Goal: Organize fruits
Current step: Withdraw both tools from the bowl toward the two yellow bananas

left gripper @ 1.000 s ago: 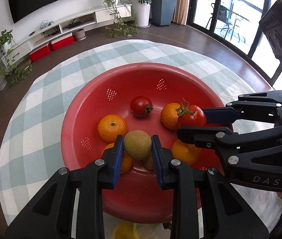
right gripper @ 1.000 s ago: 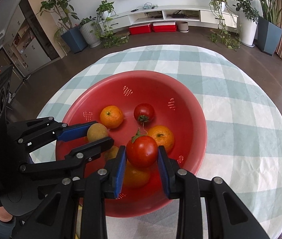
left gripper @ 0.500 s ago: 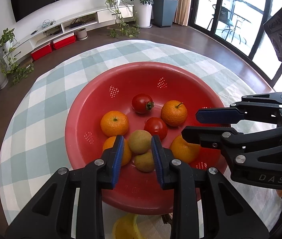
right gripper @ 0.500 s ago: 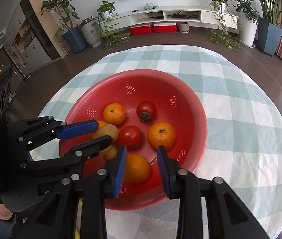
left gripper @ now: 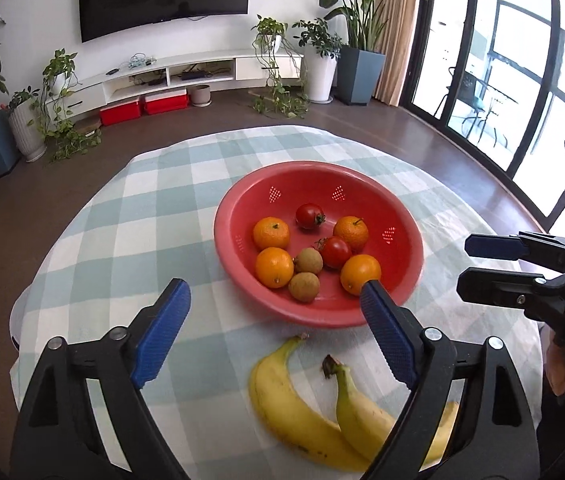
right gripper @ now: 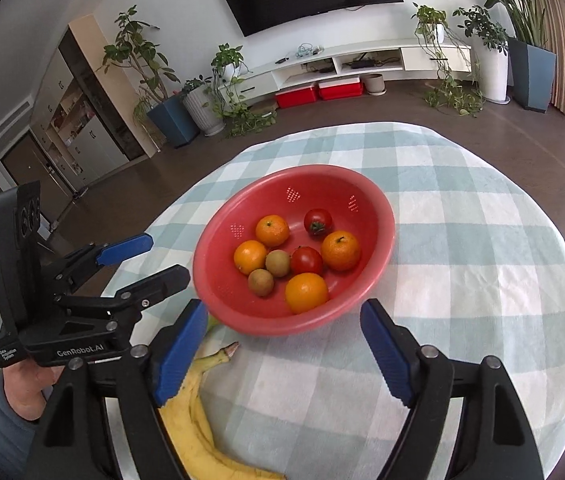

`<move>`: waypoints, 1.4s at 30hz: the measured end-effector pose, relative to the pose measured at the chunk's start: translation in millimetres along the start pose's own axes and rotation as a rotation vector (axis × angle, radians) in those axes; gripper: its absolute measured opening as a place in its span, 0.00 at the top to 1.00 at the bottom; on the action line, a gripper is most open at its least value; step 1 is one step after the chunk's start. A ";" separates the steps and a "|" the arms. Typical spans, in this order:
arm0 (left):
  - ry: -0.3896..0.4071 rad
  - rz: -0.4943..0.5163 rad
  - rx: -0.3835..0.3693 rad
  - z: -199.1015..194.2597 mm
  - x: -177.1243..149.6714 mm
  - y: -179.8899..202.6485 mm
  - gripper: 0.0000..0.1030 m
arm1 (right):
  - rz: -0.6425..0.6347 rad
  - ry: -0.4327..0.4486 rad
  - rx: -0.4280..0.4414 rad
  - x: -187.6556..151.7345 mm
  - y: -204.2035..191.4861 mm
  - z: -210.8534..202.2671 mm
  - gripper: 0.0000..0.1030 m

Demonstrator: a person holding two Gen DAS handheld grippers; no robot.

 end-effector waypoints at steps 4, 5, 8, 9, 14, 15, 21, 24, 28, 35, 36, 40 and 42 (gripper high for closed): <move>-0.004 -0.060 -0.002 -28.5 -35.6 -14.1 0.12 | -0.052 0.015 0.018 -21.6 -24.8 -19.7 0.18; -0.006 -0.075 -0.004 -34.8 -46.4 -16.3 0.12 | -0.064 0.015 0.017 -27.2 -31.1 -22.7 0.17; -0.025 -0.105 -0.001 -48.9 -80.3 -21.2 0.11 | -0.094 0.005 0.015 -43.9 -49.0 -27.9 0.17; -0.032 -0.111 0.008 -53.0 -92.7 -21.4 0.10 | -0.103 -0.001 0.016 -50.3 -54.7 -28.6 0.17; -0.063 -0.182 -0.009 -69.0 -145.3 -21.9 0.04 | -0.163 -0.050 0.000 -75.2 -76.9 -21.9 0.17; -0.068 -0.198 -0.006 -71.1 -152.2 -22.8 0.04 | -0.166 -0.062 -0.001 -78.8 -78.8 -19.3 0.17; -0.080 -0.253 0.039 -80.2 -174.6 -28.8 0.03 | -0.207 -0.110 -0.014 -83.0 -90.0 -4.9 0.17; -0.068 -0.255 0.037 -84.9 -170.4 -28.1 0.03 | -0.246 -0.140 -0.041 -83.6 -92.7 4.5 0.17; -0.066 -0.257 0.037 -88.6 -167.3 -26.7 0.03 | -0.293 -0.172 -0.066 -85.1 -94.4 15.7 0.19; -0.070 -0.262 0.041 -88.5 -167.4 -28.3 0.03 | -0.284 -0.227 -0.067 -85.1 -89.8 35.0 0.28; -0.074 -0.262 0.043 -87.6 -168.1 -28.7 0.03 | -0.288 -0.233 -0.068 -84.9 -89.8 37.1 0.28; -0.083 -0.264 0.042 -84.1 -169.7 -30.1 0.03 | -0.296 -0.256 -0.063 -85.1 -90.2 45.8 0.29; -0.087 -0.261 0.042 -82.0 -169.8 -30.0 0.03 | -0.294 -0.254 -0.060 -82.8 -90.6 46.7 0.30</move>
Point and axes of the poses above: each gripper's, at about its wrist camera, not at the fingertips, and z roughly the way its jaws point, y to its right, x to its top, the point moved 8 cm from there along z, roughly the way its jaws point, and after that the axes turned 14 degrees about -z, right-handed, at the moved point
